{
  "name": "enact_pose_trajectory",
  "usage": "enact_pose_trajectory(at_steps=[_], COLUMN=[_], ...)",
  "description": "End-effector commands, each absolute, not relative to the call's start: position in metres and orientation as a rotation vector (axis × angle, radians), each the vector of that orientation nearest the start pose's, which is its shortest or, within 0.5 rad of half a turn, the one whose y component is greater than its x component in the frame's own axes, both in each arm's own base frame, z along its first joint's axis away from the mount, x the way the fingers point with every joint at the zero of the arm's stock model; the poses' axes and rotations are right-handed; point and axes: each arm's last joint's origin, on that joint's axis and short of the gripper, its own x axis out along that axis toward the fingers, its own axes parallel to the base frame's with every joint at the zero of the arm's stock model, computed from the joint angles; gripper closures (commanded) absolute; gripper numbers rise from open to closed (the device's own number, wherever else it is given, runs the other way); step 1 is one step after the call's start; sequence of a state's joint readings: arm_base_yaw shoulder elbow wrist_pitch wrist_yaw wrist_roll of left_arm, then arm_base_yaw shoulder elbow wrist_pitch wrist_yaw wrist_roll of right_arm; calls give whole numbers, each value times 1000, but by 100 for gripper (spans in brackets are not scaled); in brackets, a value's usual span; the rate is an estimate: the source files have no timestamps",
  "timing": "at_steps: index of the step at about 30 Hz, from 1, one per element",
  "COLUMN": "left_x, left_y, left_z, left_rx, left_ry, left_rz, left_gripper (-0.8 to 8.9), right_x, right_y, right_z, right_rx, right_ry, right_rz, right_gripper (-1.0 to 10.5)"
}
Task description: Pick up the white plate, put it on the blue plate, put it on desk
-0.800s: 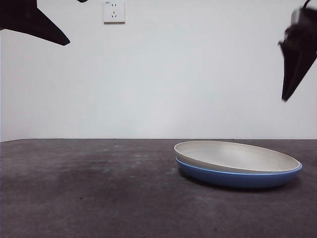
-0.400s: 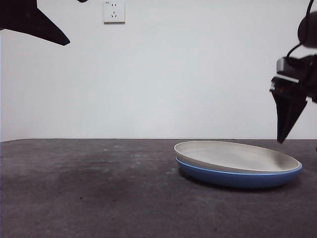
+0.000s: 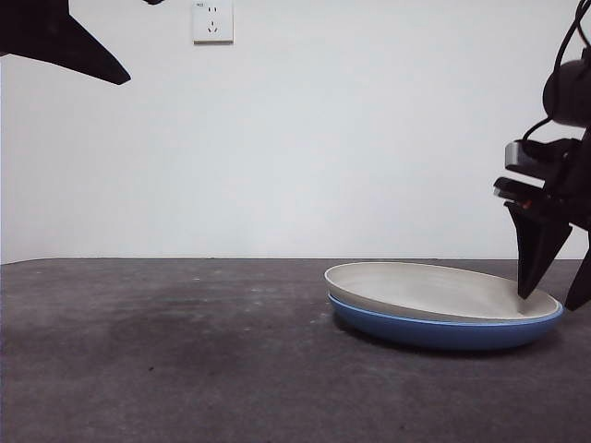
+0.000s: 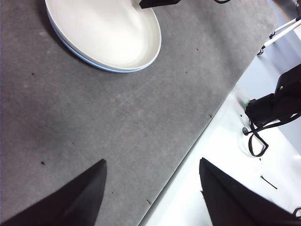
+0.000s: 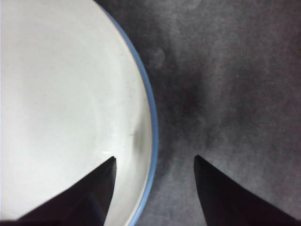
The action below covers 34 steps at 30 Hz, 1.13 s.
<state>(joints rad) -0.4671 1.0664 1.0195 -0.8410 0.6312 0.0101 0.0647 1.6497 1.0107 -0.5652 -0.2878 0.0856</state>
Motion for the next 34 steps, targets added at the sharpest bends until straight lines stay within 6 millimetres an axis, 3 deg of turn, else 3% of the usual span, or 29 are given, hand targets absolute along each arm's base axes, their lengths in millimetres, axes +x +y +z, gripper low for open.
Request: enact_pose_trajectory(at_steps=[1, 14, 22, 26, 34], left_x=[169, 171, 171, 171, 171], left_y=[-106, -107, -107, -107, -107], left_z=[315, 316, 316, 316, 316], left_rx=[-58, -56, -56, -56, -56], left_ry=[908, 887, 887, 888, 887], left_rz=[-1045, -1048, -1048, -1048, -1048], left_gripper=[506, 505, 506, 506, 505], right_x=[311, 316, 316, 313, 298], right_y=[29, 30, 29, 28, 28], right_z=[175, 164, 166, 179, 224], right_rx=[216, 234, 244, 268, 317], right_ry=[1222, 1236, 1229, 1187, 1042], right_rz=[263, 273, 272, 293, 345], right_gripper=[698, 935, 935, 935, 935])
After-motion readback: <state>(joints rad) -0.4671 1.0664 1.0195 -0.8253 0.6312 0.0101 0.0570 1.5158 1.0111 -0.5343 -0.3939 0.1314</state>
